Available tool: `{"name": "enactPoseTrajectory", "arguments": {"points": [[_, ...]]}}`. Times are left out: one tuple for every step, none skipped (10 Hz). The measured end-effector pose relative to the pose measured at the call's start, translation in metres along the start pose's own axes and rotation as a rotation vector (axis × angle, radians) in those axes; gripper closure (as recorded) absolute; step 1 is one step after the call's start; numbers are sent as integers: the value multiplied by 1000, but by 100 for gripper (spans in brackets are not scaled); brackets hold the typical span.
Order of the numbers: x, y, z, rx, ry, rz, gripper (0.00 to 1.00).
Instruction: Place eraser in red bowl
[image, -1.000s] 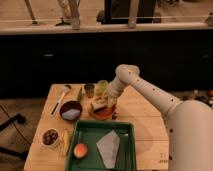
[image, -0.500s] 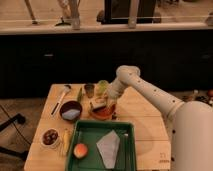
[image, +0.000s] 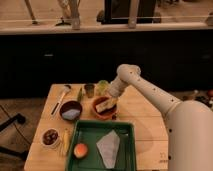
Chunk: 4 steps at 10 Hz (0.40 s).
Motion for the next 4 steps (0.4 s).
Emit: {"name": "enactPoseTrajectory", "arguments": {"points": [[0, -1, 0, 0, 0, -1, 23], [0, -1, 1, 0, 0, -4, 23], [0, -2, 0, 0, 4, -8, 23], [0, -2, -1, 2, 6, -11, 23]]}}
